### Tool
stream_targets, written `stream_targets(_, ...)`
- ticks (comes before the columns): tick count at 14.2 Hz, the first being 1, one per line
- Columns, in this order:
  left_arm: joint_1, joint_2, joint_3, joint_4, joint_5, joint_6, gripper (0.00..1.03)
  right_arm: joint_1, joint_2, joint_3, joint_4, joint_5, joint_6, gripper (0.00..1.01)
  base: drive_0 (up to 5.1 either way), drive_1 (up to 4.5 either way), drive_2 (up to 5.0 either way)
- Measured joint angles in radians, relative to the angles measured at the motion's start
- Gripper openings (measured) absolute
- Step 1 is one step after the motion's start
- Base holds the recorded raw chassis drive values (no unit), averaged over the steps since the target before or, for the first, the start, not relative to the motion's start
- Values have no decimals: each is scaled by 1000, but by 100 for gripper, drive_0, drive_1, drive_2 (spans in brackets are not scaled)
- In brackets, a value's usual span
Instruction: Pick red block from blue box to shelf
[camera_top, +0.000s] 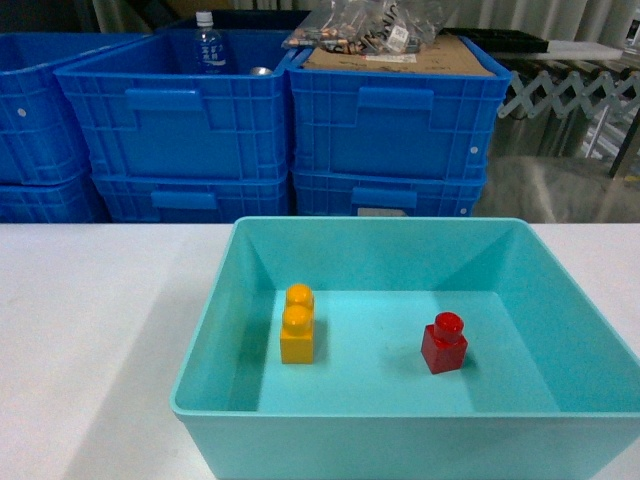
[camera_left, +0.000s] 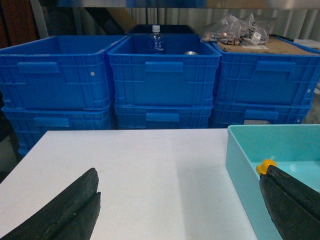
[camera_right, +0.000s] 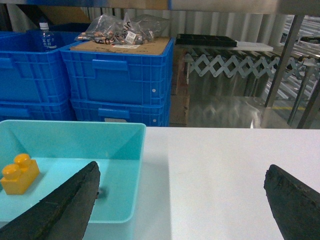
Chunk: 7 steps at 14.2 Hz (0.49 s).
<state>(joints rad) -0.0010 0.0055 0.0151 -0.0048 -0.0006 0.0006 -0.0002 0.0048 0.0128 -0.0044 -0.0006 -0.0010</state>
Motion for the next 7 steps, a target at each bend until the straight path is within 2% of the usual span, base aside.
stream_targets(7, 0, 0, 0, 0, 0, 0, 98, 0, 0, 0, 0, 0, 0, 98, 0, 0, 0)
